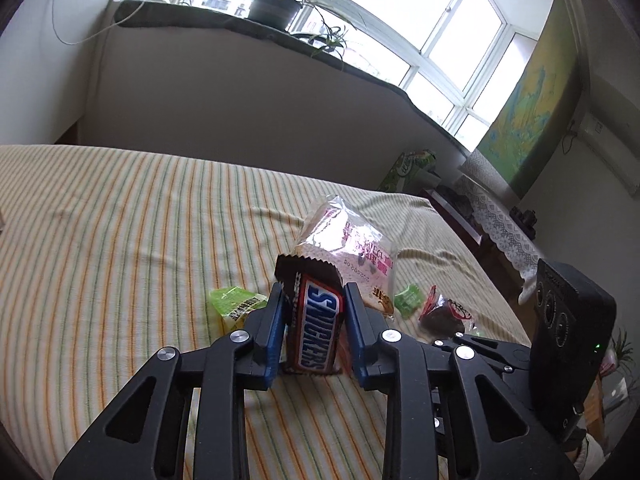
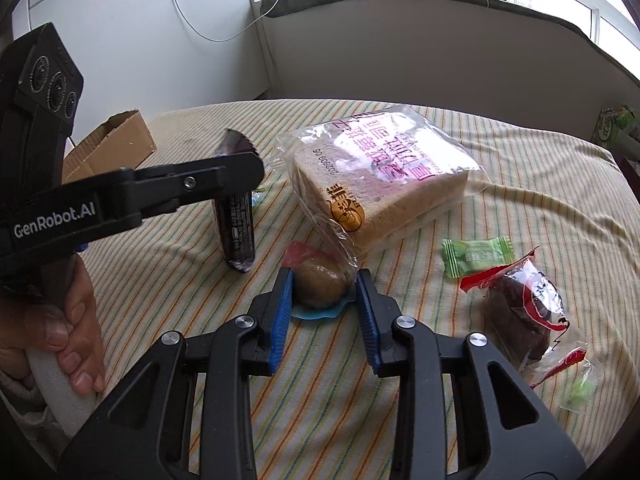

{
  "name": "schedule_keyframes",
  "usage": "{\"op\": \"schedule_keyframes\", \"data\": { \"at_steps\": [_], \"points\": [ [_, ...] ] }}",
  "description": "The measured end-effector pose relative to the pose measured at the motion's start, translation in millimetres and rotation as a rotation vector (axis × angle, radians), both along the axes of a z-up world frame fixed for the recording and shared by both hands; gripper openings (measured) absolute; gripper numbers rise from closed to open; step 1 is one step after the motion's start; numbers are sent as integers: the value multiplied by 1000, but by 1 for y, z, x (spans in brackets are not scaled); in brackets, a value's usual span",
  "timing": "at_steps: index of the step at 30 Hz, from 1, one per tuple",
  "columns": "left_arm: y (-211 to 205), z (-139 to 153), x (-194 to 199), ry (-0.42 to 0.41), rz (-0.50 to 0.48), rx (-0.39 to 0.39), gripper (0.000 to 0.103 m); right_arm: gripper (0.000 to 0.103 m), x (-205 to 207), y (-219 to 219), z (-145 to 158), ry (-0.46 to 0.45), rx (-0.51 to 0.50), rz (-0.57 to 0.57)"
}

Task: Organize snacks
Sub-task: 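Grasp the Snickers bar with the left gripper while the right gripper grasps the brown round cake, then carry the Snickers bar and brown cake into the box and release both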

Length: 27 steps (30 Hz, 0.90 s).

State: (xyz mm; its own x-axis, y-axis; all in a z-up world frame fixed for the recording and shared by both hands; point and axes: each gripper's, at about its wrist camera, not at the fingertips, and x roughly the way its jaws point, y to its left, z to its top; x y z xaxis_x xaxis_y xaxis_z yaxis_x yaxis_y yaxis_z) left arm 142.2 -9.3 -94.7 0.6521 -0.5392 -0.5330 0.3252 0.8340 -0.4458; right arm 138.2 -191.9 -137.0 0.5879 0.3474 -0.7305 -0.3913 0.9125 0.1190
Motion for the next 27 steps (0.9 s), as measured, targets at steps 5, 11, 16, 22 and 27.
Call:
{"op": "schedule_keyframes", "data": {
  "at_steps": [5, 11, 16, 22, 27],
  "points": [
    [17, 4, -32, -7, 50, -41, 26, 32, -7, -5, 5, -30, 24, -14],
    [29, 19, -58, -19, 87, -47, 26, 32, -32, -12, 16, -59, 68, -45],
    [33, 54, -77, -112, 102, -39, 26, 32, -55, -14, 44, -121, 73, -62],
    [39, 79, -99, -195, 123, -19, 26, 32, -81, -16, 88, -223, 77, -83],
    [60, 76, -112, -201, 162, -40, 26, 32, -92, -5, 97, -234, 65, -66]
  ]
}}
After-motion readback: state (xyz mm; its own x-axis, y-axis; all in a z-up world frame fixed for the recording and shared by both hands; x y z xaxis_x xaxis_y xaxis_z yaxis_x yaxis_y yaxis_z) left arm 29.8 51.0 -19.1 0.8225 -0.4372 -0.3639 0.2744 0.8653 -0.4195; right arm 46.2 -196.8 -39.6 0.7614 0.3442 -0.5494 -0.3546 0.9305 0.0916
